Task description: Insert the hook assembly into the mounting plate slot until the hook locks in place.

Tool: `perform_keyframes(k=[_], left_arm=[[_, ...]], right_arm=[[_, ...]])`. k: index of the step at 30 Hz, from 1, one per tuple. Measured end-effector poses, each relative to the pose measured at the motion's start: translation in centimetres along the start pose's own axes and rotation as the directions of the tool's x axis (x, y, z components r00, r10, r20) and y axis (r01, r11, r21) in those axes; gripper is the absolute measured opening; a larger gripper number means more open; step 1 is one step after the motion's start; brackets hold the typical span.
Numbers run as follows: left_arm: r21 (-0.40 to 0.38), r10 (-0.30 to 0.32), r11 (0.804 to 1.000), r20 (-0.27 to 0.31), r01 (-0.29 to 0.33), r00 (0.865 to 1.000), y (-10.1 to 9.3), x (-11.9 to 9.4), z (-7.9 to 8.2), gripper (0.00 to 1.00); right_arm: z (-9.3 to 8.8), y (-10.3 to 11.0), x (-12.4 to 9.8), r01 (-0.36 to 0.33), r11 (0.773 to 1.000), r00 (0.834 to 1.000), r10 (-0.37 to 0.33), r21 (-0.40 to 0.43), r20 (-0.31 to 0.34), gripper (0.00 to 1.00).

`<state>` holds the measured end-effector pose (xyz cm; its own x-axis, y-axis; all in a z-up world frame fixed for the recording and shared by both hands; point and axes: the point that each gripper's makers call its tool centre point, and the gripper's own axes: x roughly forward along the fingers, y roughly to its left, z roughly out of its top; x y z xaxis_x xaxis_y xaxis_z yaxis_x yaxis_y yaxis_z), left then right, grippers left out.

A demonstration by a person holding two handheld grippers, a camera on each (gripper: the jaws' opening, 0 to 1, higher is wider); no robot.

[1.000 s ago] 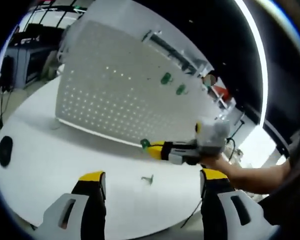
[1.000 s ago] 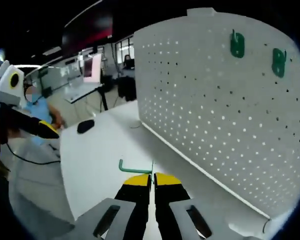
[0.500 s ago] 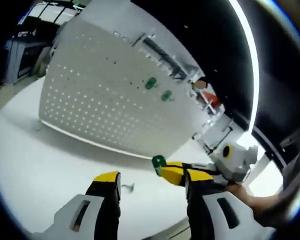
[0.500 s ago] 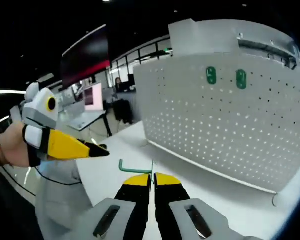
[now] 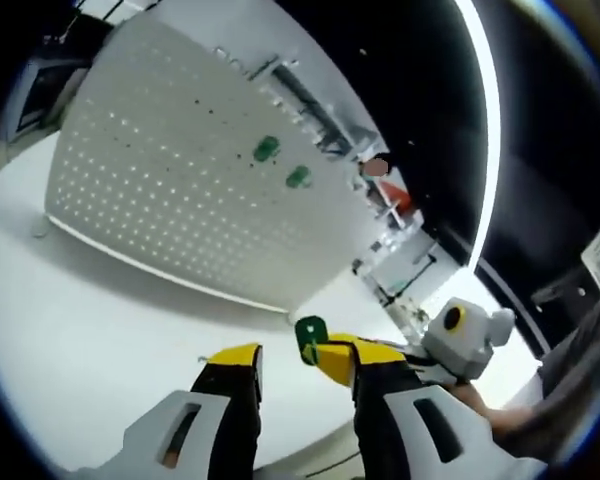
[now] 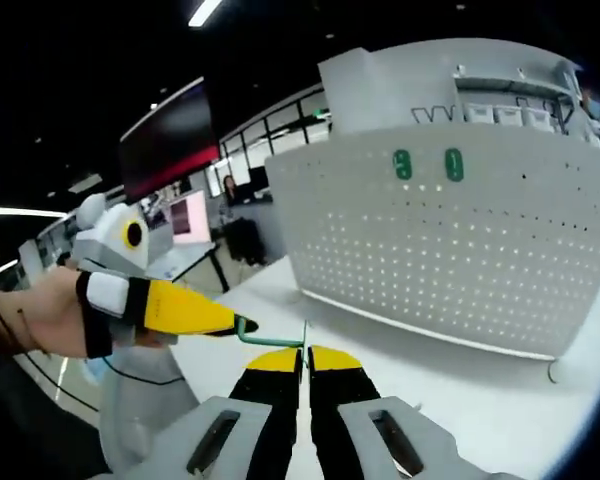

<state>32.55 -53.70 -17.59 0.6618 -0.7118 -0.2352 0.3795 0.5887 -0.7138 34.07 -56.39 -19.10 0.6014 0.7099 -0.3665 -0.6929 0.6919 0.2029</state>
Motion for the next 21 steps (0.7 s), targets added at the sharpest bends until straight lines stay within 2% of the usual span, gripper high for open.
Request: perform_keyframes(k=[10,15,21], left_arm=[[-0.022,-0.061,0.998,-0.03,0.06,0.998,-1.8,0.5,-1.4,0.26],[-0.054,-0.087,0.995,-0.023,0.086,0.996,-2.4,0.7,-1.5,0.24],[-0.074,-0.116,0.991,-0.014,0.114,0.993,-3.0,0.9,-1.5,0.17]], right_arm=[[0.2,0.0,-1.3,0.028,0.999,0.999,-0.029,0.02,0.025,0.0],[0.2,0.7,-1.9,0.034,0.999,0.999,-0.034,0.0,0.03,0.0],[0.3,0.9,-2.3,0.041,0.999,0.998,-0.041,0.006,0.043,0.0]])
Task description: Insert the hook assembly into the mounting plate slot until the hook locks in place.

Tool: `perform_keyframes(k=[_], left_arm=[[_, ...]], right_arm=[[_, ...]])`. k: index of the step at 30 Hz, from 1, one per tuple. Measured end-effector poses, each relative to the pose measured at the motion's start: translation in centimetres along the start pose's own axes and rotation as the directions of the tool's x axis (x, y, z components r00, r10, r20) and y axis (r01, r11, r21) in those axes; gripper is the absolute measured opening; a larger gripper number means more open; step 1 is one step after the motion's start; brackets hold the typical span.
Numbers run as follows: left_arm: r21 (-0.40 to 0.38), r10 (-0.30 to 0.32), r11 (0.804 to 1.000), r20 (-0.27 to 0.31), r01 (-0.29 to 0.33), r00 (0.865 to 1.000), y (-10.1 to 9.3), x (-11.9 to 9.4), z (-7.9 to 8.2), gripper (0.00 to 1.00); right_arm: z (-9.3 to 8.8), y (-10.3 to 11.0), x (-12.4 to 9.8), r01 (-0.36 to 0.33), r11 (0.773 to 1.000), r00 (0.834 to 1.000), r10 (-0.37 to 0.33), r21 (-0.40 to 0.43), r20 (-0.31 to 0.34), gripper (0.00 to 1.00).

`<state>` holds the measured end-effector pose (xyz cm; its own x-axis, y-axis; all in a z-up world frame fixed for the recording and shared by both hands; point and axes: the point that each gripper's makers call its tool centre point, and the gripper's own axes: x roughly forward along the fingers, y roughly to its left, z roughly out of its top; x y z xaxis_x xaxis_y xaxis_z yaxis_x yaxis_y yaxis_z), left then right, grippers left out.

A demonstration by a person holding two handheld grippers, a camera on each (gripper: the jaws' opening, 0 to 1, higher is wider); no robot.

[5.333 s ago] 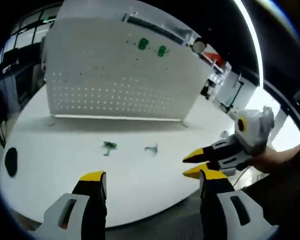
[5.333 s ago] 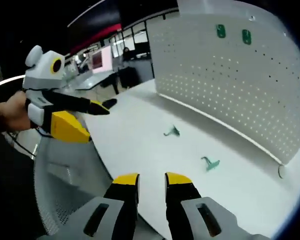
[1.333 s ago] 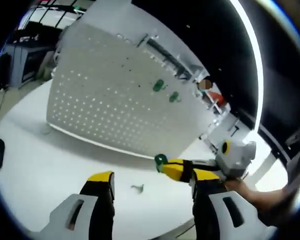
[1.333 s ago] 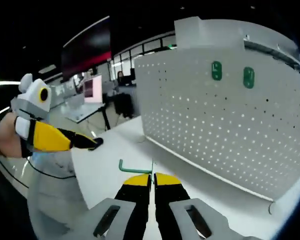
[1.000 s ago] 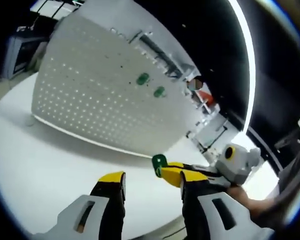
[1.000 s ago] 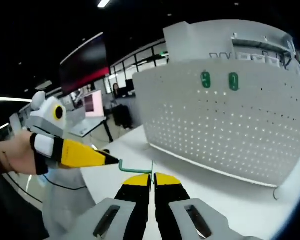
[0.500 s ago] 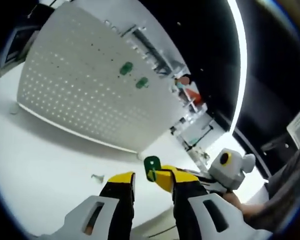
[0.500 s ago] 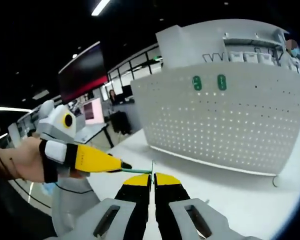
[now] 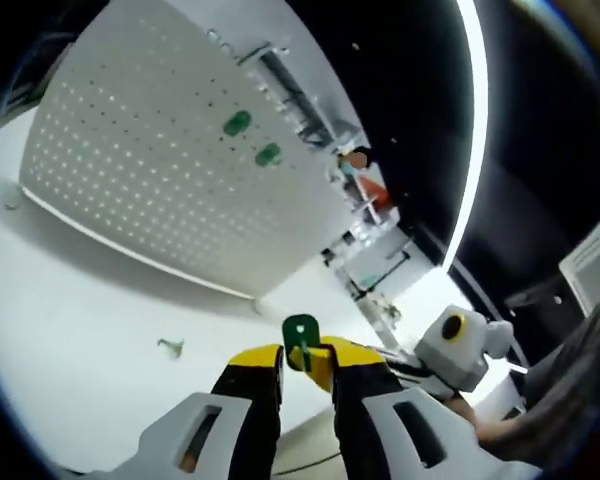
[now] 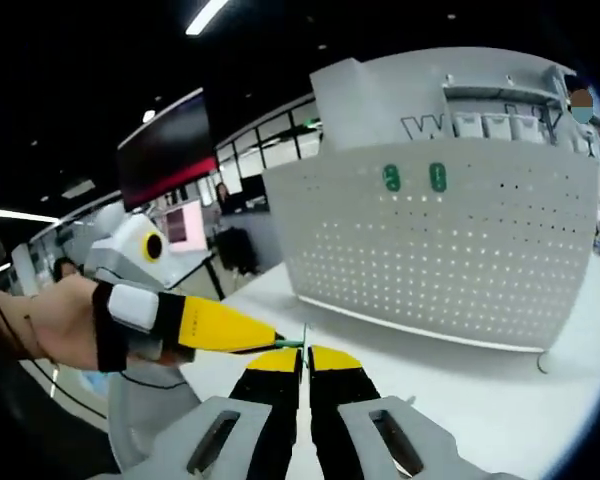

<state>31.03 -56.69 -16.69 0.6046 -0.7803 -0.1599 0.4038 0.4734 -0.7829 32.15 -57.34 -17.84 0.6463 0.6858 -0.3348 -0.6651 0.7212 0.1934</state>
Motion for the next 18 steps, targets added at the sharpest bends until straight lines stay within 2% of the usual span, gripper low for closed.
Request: perform_keyframes(k=[7,18], left_arm=[[-0.007,-0.007,1.0,-0.001,0.007,1.0,-0.1,-0.13,0.11,0.11],[-0.007,-0.001,1.0,-0.011,0.001,1.0,-0.1,-0.21,-0.26,0.09]], right_arm=[[0.08,0.33,-0.26,0.008,1.0,1.0,-0.008,0.009,0.014,0.0],[0.39,0.48,-0.34,0.019,1.0,0.999,-0.019,0.016,0.029,0.0]])
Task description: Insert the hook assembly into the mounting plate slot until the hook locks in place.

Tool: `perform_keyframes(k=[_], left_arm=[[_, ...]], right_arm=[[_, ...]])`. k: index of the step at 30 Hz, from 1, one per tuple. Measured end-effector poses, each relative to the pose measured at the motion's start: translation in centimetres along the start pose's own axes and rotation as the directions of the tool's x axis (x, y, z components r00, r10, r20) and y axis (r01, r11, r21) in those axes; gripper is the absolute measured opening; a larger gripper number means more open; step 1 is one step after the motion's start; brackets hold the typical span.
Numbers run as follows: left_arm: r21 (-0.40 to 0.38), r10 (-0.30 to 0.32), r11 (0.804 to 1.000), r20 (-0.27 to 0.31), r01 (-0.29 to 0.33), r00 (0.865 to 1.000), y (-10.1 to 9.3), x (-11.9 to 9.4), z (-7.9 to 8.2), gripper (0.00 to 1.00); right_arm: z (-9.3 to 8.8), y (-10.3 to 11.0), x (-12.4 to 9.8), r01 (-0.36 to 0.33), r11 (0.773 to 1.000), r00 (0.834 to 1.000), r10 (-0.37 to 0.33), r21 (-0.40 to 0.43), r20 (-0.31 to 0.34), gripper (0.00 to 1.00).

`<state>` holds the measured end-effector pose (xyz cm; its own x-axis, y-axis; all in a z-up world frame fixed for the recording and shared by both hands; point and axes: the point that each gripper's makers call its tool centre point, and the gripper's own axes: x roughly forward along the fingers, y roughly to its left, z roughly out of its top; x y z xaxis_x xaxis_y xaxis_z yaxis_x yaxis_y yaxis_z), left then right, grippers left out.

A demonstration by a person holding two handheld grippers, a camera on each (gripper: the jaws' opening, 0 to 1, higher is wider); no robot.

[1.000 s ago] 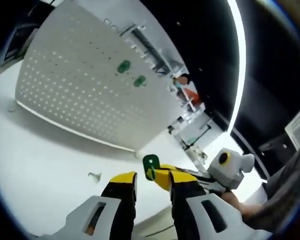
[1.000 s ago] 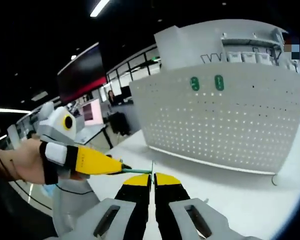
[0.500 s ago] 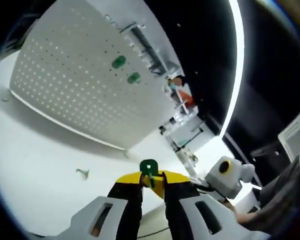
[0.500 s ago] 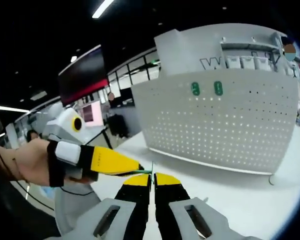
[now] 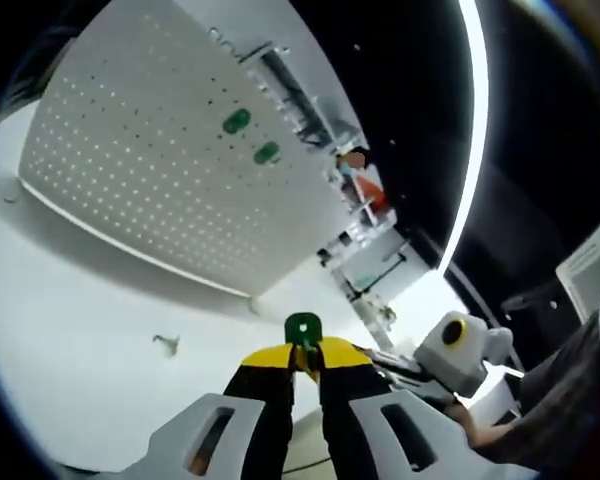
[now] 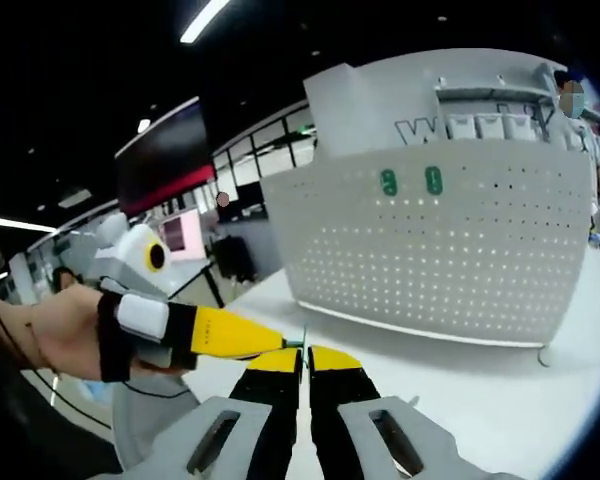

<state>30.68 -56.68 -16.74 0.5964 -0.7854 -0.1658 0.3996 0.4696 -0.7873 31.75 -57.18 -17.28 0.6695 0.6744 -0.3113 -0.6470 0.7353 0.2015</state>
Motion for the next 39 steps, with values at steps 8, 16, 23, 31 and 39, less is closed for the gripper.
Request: perform_keyframes(k=[8,16,23,31,39], left_arm=[[-0.036,-0.023,0.999,0.001,0.023,1.0,-0.2,0.0,-0.1,0.06],[-0.065,-0.021,0.998,-0.001,0.021,1.0,0.0,-0.1,-0.1,0.03],[0.008,0.007,1.0,-0.021,-0.007,1.0,-0.2,0.0,-0.1,0.02],[0.128,0.093,0.988,-0.014,-0.091,0.996,0.3,-0.3,0.7,0.02],[0.261,0.184,0.948,0.018,-0.182,0.983,1.0,-0.5,1.9,0.02]], right_arm=[[-0.1,0.1,-0.1,-0.005,1.0,1.0,0.004,-0.014,-0.008,0.0],[0.0,0.4,0.0,-0.003,0.996,1.0,0.001,-0.091,-0.024,0.01],[-0.1,0.3,0.0,-0.019,0.996,0.999,0.016,-0.085,-0.038,0.02],[0.3,-0.2,-0.3,-0.035,0.998,0.999,0.033,-0.046,-0.043,0.08],[-0.4,-0.7,-1.3,-0.035,0.999,0.997,0.032,-0.039,-0.072,0.1]])
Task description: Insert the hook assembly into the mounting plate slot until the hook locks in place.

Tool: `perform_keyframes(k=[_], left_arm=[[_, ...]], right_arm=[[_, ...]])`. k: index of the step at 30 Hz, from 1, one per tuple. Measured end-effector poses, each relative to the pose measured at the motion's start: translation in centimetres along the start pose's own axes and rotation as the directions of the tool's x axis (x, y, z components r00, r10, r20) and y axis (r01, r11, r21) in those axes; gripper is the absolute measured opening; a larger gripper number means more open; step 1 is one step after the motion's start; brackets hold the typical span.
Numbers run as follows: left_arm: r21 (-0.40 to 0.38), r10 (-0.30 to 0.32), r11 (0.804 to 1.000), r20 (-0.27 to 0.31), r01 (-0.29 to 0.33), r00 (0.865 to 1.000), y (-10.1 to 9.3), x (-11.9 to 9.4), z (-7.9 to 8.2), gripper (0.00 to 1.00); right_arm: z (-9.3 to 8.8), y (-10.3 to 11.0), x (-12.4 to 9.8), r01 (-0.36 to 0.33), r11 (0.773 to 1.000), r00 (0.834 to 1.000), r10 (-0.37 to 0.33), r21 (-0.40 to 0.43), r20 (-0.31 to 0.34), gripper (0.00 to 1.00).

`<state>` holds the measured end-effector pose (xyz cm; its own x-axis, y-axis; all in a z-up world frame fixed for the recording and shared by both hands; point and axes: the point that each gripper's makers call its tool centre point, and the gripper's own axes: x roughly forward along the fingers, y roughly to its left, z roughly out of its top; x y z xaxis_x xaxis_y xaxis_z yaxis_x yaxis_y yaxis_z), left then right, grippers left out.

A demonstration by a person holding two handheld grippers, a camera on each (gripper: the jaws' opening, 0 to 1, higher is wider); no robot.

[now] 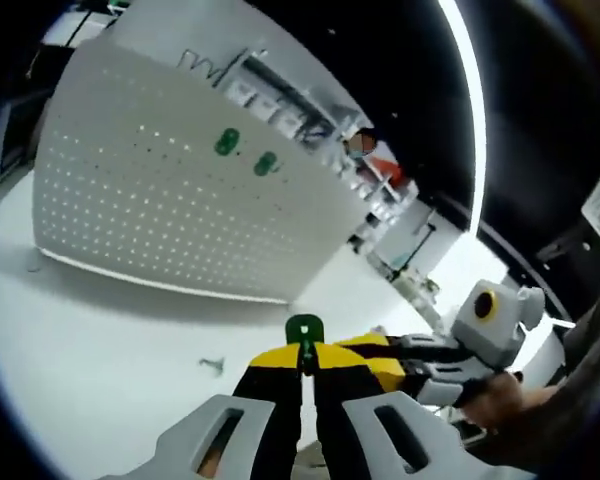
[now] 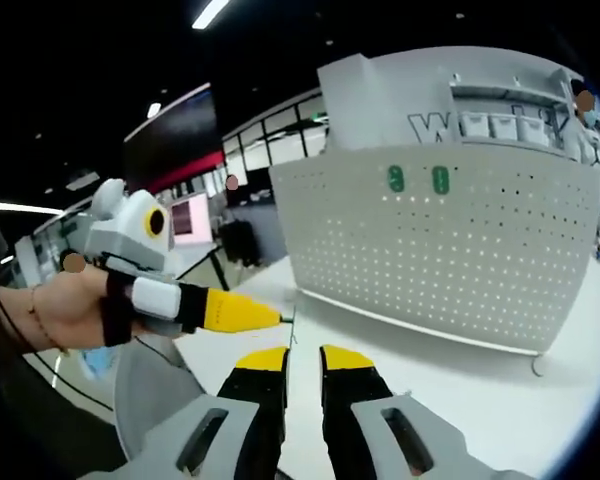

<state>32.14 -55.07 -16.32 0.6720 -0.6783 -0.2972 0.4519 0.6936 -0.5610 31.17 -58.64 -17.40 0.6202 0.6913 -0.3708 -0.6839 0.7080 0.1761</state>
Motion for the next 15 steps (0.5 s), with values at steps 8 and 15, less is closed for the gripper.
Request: perform_keyframes(k=[8,15], left_arm=[[0.166,0.141,0.974,0.089,-0.154,0.986,2.1,-0.1,2.8,0.02],[0.229,0.188,0.949,0.144,-0.217,0.972,3.1,0.8,5.2,0.02]], right_arm=[[-2.0,-1.3,-1.3,0.019,1.0,0.999,-0.019,0.007,-0.044,0.11],[-4.6,-2.3,-2.8,0.036,0.999,0.994,-0.033,0.019,-0.103,0.14]])
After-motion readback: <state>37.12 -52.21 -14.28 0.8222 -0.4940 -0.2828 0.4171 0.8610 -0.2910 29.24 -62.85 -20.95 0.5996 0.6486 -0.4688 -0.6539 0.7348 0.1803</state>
